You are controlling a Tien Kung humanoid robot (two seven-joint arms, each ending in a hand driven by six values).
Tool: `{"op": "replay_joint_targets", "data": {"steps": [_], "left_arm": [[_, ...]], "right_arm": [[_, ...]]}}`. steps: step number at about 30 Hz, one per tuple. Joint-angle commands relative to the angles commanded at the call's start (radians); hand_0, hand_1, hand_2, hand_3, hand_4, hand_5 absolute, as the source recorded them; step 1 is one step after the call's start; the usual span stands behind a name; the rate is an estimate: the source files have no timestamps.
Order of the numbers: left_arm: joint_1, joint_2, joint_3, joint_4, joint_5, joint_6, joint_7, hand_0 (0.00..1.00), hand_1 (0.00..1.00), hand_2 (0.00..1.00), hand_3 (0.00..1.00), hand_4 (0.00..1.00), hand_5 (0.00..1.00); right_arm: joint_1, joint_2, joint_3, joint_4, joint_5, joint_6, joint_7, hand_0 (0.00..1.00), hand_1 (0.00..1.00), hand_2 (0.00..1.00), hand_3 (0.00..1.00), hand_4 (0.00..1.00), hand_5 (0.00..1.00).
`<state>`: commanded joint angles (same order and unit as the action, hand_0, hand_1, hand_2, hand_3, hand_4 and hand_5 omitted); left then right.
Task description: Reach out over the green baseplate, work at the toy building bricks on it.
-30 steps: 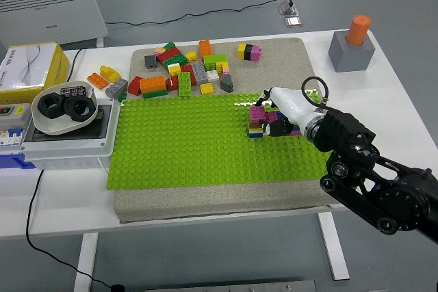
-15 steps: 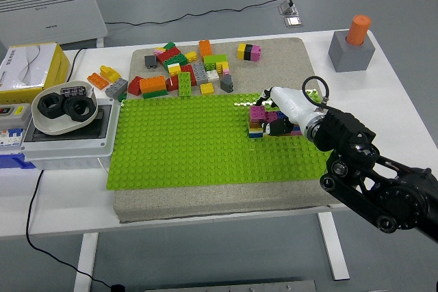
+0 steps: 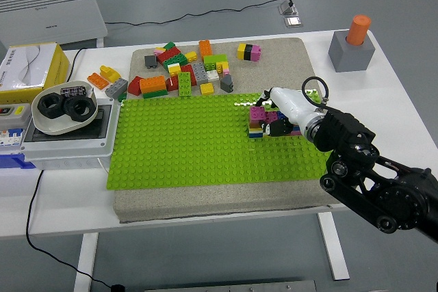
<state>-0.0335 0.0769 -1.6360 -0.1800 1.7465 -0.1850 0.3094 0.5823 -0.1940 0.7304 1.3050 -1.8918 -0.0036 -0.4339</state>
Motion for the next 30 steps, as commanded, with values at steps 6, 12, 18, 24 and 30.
{"op": "replay_joint_targets", "data": {"steps": [6,12,18,24,30], "left_arm": [[0.000,0.000,0.000,0.000,0.001,0.000,0.000,0.730,0.541,0.610,0.712,0.961,0.998],[0.000,0.000,-0.001,0.000,0.003,0.000,-0.001,0.729,0.541,0.610,0.712,0.962,0.998],[0.000,0.000,-0.001,0.000,0.003,0.000,-0.001,0.729,0.541,0.610,0.712,0.963,0.998],[0.001,0.000,0.002,0.000,0.000,-0.001,-0.001,0.729,0.541,0.610,0.712,0.962,0.998],[0.001,0.000,0.003,0.000,0.003,0.002,-0.003,0.729,0.541,0.610,0.712,0.959,0.998]], "right_arm": [[0.000,0.001,-0.001,-0.001,0.000,0.000,0.000,0.724,0.710,0.804,0.617,0.633,0.073],[0.001,0.001,-0.002,-0.002,0.001,-0.003,0.001,0.724,0.711,0.805,0.618,0.633,0.074],[0.001,0.002,-0.002,-0.002,0.000,-0.005,0.001,0.724,0.711,0.805,0.623,0.634,0.072],[0.000,0.003,-0.003,-0.003,0.000,-0.006,0.001,0.724,0.715,0.805,0.630,0.634,0.071],[0.001,0.003,-0.004,-0.005,0.001,-0.008,0.001,0.726,0.717,0.806,0.634,0.634,0.073]]}}
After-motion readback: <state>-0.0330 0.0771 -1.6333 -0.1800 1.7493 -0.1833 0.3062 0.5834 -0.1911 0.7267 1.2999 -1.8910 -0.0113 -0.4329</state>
